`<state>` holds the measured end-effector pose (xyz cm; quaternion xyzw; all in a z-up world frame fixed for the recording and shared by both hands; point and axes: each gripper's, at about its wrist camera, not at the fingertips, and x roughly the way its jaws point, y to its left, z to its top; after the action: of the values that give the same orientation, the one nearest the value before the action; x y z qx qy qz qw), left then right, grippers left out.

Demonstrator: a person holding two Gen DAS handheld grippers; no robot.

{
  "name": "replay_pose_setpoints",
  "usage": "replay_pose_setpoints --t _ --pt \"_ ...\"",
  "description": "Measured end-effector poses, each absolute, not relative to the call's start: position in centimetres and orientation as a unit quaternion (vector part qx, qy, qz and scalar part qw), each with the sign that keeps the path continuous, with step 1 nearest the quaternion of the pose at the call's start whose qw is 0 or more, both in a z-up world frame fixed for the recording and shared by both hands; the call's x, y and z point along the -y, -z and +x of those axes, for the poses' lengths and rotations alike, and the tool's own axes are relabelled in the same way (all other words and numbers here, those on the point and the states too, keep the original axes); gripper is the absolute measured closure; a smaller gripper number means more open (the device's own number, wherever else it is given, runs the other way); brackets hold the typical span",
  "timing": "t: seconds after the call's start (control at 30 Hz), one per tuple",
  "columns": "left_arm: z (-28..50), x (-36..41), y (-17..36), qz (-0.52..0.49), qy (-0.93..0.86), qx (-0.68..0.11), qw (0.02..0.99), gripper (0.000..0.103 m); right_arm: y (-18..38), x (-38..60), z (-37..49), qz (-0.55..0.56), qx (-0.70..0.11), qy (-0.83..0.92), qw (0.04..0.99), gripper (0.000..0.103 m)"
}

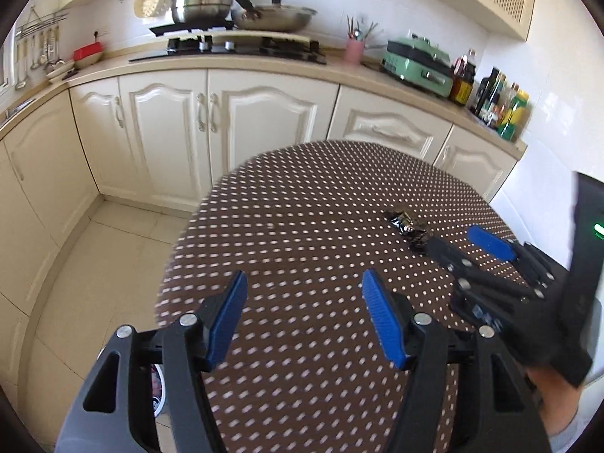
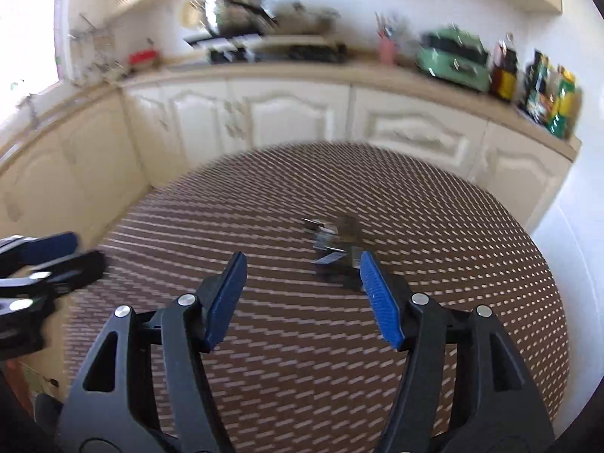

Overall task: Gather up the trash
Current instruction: 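Grasp the remaining dark wrapper on the table with the right tool, then carry the dark wrapper over the blue bucket and open the right tool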

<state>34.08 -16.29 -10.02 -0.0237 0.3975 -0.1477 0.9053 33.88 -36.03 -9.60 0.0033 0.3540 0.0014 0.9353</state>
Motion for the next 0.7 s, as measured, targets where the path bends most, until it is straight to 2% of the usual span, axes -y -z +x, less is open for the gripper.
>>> replay_pose_setpoints --t 0.27,0.3,0.33,0.5,0.7 --pt "37.1 17.8 12.5 -0.020 0.141 -0.423 0.895 0.041 13.6 38.4 39.0 0.035 -0.408 -0.012 0.912 0.041" --pt "37.3 17.6 12.7 -0.021 0.142 -0.424 0.894 0.041 14.1 38.5 39.6 0.039 -0.418 -0.018 0.907 0.042" --pt "37.4 17.4 12.9 -0.023 0.142 -0.426 0.893 0.041 14.3 38.6 39.8 0.042 -0.424 -0.023 0.904 0.066" --pt "36.8 15.0 13.3 -0.032 0.144 -0.427 0.892 0.041 14.0 37.1 38.9 0.008 -0.419 -0.021 0.908 0.070" --pt "35.0 9.0 12.8 -0.051 0.124 -0.409 0.903 0.040 10.4 27.6 33.9 -0.034 -0.355 -0.095 0.930 0.071"
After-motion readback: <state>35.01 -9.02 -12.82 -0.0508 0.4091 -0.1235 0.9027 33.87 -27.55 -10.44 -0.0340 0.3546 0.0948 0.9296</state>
